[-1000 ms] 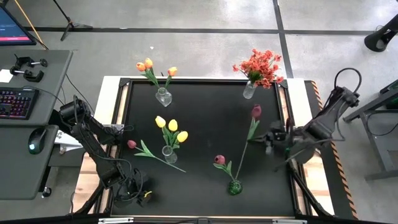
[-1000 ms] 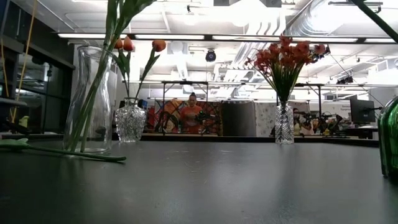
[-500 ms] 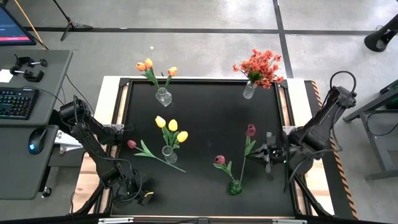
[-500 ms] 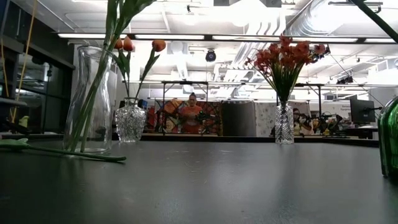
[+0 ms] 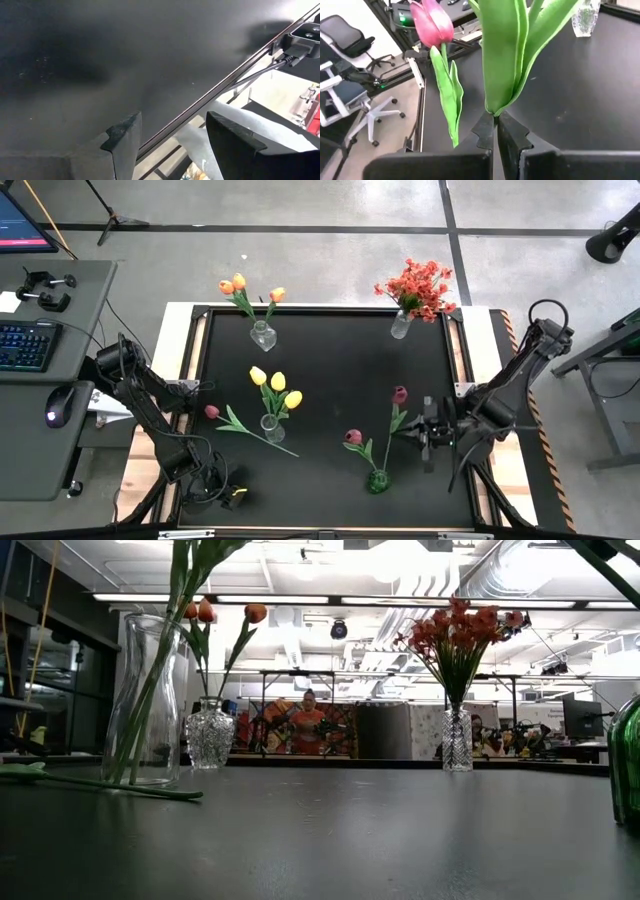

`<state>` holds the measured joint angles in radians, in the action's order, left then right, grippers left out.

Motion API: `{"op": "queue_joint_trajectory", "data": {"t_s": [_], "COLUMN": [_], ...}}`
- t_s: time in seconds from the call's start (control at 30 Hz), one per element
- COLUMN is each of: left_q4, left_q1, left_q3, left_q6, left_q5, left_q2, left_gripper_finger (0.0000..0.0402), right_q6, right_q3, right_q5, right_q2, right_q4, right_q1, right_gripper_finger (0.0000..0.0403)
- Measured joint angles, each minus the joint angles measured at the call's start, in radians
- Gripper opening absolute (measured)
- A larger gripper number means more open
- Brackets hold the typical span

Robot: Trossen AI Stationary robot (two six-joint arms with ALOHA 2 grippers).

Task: Sort flowers into vase by color
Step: Put the right dark red flower into the green vase

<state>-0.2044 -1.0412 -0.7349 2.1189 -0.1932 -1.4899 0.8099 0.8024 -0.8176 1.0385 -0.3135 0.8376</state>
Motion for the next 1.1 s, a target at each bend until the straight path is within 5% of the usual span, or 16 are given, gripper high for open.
{"op": "queue_joint_trajectory", "data": {"t_s": [1.1], "left_q4": [-0.008], "left_q1": [0.000], "left_q3": [0.000], "left_q6": [0.000], "left_q5": [0.000], "left_q2": [0.000], "left_gripper_finger": [0.0209], "right_q6": [-0.060], "right_q3": [0.002], "right_q5": [0.100], "right_q2": [-0.004], "right_q4": [-0.015], "right_q1": [-0.055], "right_gripper_finger": [0.0000]}}
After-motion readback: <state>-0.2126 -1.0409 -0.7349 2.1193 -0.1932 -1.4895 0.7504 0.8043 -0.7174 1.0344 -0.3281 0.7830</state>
